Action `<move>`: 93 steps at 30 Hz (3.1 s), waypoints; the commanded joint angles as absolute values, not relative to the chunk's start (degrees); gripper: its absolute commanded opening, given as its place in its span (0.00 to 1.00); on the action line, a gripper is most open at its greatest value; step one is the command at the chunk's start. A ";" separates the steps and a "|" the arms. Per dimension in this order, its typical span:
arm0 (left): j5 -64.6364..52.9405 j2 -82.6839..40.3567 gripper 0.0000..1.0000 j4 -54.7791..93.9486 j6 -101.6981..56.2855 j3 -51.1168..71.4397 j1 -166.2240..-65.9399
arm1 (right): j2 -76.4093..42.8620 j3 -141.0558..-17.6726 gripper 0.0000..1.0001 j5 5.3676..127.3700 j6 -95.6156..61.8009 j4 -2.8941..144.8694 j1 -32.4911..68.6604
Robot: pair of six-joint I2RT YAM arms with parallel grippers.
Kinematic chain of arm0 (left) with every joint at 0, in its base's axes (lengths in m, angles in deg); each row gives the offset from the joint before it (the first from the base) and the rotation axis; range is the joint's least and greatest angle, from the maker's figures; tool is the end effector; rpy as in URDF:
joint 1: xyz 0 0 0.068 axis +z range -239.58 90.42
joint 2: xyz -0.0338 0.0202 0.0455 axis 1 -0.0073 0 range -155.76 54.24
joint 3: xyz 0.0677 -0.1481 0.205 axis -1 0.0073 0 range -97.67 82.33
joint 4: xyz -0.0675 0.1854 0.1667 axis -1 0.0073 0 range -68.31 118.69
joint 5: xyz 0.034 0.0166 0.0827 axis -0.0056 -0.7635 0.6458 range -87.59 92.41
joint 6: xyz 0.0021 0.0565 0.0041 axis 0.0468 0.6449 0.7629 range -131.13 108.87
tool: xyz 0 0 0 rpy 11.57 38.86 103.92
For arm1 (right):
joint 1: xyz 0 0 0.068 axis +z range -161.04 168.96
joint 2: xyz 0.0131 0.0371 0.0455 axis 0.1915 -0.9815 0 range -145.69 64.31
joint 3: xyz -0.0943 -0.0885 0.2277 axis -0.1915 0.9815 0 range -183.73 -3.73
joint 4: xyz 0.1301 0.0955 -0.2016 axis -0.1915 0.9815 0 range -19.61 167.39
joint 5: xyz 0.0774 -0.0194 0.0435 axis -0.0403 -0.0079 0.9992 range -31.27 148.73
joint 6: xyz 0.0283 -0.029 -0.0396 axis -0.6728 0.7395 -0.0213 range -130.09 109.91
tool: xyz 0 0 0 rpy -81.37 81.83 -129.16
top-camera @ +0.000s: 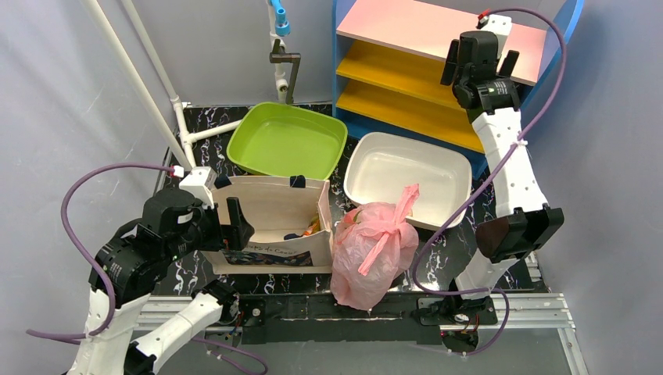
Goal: Place the food into the grocery bag and tie it
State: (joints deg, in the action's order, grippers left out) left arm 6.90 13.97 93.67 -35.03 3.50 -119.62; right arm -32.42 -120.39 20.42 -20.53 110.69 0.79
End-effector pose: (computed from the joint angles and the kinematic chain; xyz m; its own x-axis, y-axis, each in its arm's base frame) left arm 0.0653 -0.0340 0.4118 -0.6152 -0.1108 -0.7805 0.2114 0.9306 -0.2988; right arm 0.3523 0.0487 0.4666 -0.2611 0.0906 -0.9611 0.4628 0.8854 -0.0423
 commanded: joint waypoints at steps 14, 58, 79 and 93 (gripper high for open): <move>10.67 14.66 0.95 90.23 -35.74 6.82 -119.23 | -32.17 -107.95 0.95 13.73 -14.40 87.57 -0.54; 21.28 10.42 0.95 98.26 -34.73 -5.06 -119.21 | -11.22 -95.19 0.01 40.26 -26.70 96.69 -3.14; 34.12 -3.24 0.62 98.62 -27.24 -7.93 -119.05 | 0.90 -103.68 0.01 53.72 -29.95 101.92 7.42; 32.36 -5.42 0.62 97.93 -26.55 -0.60 -112.39 | -1.00 -112.01 0.01 71.84 -35.18 99.00 12.71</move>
